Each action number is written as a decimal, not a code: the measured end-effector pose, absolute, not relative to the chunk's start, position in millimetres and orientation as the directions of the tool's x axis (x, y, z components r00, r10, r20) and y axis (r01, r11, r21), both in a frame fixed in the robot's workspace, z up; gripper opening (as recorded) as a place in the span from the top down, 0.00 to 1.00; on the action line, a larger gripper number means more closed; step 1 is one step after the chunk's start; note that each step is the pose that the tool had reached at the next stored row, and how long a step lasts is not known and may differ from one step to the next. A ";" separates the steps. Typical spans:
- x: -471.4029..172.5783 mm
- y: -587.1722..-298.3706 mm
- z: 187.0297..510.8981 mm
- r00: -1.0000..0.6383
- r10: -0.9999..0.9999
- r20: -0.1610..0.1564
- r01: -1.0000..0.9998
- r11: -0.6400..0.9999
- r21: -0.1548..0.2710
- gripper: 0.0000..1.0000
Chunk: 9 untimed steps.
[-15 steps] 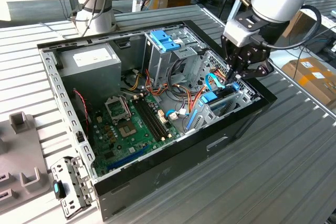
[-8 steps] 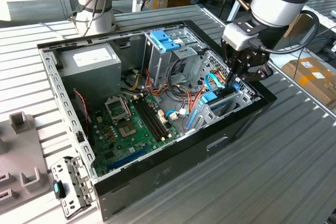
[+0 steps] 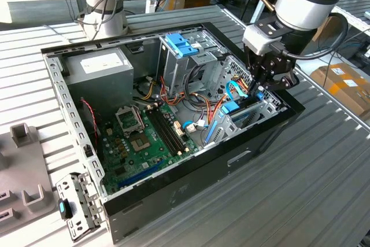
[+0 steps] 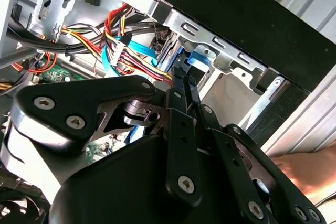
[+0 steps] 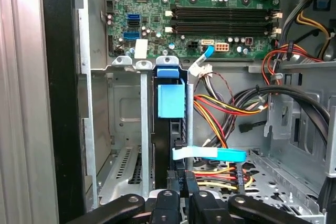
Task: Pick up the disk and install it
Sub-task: 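Insert the second disk wire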
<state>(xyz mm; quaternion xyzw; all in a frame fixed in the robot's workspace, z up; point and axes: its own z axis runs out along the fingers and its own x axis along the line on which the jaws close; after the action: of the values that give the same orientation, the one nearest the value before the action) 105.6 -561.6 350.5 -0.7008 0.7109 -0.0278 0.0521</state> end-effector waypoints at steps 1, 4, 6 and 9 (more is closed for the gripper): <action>105.5 -561.6 350.5 -0.013 -0.999 -0.035 -0.994 0.016 -0.112 0.84; 105.2 -561.6 350.5 -0.013 -0.999 -0.035 -0.994 0.017 -0.112 0.84; 104.8 -561.6 350.5 -0.013 -0.999 -0.035 -0.994 0.017 -0.112 0.84; 104.2 -561.5 350.5 -0.013 -0.999 -0.035 -0.994 0.017 -0.112 0.84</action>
<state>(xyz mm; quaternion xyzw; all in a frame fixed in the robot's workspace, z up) 104.2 -561.5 350.5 -0.7006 0.7111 -0.0277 0.0521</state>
